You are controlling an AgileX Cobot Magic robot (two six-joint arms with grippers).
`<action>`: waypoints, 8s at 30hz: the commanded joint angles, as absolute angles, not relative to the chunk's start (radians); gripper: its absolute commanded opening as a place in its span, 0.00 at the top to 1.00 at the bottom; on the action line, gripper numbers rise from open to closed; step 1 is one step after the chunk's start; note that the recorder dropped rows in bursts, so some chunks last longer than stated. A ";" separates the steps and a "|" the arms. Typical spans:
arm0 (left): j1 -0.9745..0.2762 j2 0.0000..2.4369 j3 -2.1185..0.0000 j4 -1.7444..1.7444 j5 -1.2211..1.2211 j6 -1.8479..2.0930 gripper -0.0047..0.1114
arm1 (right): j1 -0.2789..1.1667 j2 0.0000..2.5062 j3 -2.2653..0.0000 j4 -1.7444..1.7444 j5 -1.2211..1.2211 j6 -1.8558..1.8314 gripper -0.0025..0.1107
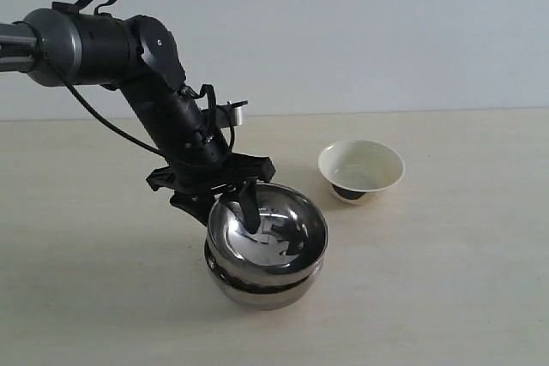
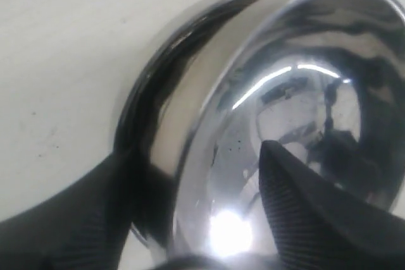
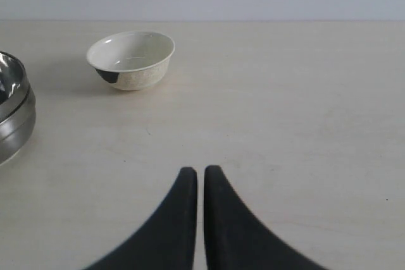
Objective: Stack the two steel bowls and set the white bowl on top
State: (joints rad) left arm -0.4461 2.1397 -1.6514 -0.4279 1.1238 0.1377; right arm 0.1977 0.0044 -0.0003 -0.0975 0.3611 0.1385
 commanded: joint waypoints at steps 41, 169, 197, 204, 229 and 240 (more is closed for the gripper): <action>-0.450 2.068 -1.606 -0.272 1.091 0.160 0.93 | 0.191 0.000 0.000 -0.098 0.356 0.136 0.98; -0.058 0.000 0.000 0.042 -0.233 -0.321 0.93 | 0.191 0.000 0.000 -0.098 0.356 0.136 0.98; -0.008 0.000 0.000 0.042 0.360 -0.223 0.93 | 0.191 0.000 0.000 -0.098 0.356 0.136 0.98; -0.008 0.000 0.000 0.042 0.360 -0.223 0.93 | 0.191 0.000 0.000 -0.098 0.356 0.136 0.98; -0.008 0.000 0.000 0.042 0.360 -0.223 0.93 | 0.191 0.000 0.000 -0.098 0.356 0.136 0.98; -0.008 0.000 0.000 0.042 0.360 -0.223 0.93 | 0.191 0.000 0.000 -0.098 0.356 0.136 0.98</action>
